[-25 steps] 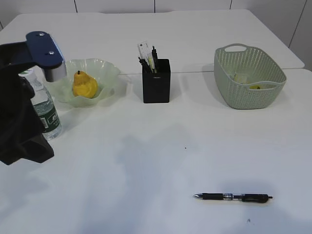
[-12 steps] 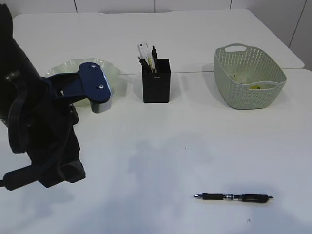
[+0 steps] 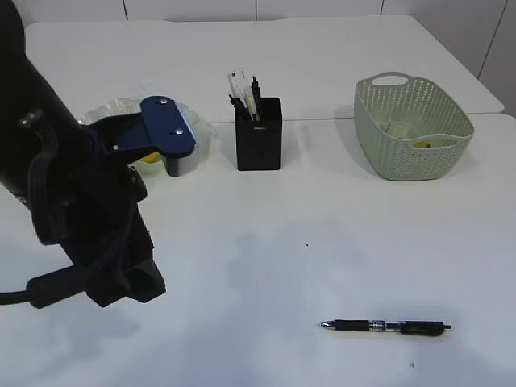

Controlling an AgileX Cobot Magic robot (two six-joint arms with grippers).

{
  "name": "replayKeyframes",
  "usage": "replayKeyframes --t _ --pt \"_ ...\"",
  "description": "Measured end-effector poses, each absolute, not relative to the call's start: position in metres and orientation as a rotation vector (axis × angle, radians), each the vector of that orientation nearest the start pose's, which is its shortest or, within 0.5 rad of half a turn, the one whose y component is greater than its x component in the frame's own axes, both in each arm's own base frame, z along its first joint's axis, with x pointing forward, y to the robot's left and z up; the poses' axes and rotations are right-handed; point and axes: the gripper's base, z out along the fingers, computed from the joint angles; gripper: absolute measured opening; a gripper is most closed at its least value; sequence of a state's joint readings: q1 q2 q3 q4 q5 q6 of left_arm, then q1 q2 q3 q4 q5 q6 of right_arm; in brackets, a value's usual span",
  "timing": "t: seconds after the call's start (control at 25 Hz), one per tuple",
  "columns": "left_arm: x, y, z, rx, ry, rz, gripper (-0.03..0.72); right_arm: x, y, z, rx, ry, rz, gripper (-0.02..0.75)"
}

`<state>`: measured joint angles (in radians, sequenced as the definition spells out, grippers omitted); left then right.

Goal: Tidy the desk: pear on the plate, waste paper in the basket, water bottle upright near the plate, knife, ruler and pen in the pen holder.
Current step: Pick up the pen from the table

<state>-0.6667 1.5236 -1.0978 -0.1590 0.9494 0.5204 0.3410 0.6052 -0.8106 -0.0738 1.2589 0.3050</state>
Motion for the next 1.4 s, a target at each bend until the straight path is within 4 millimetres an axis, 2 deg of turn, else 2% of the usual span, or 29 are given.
replayKeyframes --t 0.24,0.52,0.64,0.84,1.0,1.24,1.4 --pt "0.235 -0.198 0.246 1.539 2.452 -0.215 0.405 0.073 0.018 0.334 -0.052 2.538 0.143 0.244" --pt "0.268 -0.227 0.259 1.569 2.426 -0.233 0.434 0.073 0.018 0.334 -0.052 2.537 0.14 0.244" --pt "0.277 -0.246 0.264 1.626 2.365 -0.28 0.434 0.073 0.018 0.334 -0.052 2.537 0.14 0.244" --pt "0.267 -0.292 0.259 1.814 2.24 -0.31 0.435 0.073 0.018 0.334 -0.055 2.536 0.131 0.244" --pt "0.257 -0.322 0.241 1.951 2.164 -0.314 0.435 0.073 0.017 0.334 -0.077 2.534 0.122 0.244" --pt "0.249 -0.347 0.207 2.047 2.144 -0.311 0.435 0.073 0.017 0.334 -0.091 2.533 0.118 0.244" --pt "0.244 -0.358 0.193 2.067 2.106 -0.308 0.435 0.073 0.017 0.334 -0.098 2.533 0.116 0.244"
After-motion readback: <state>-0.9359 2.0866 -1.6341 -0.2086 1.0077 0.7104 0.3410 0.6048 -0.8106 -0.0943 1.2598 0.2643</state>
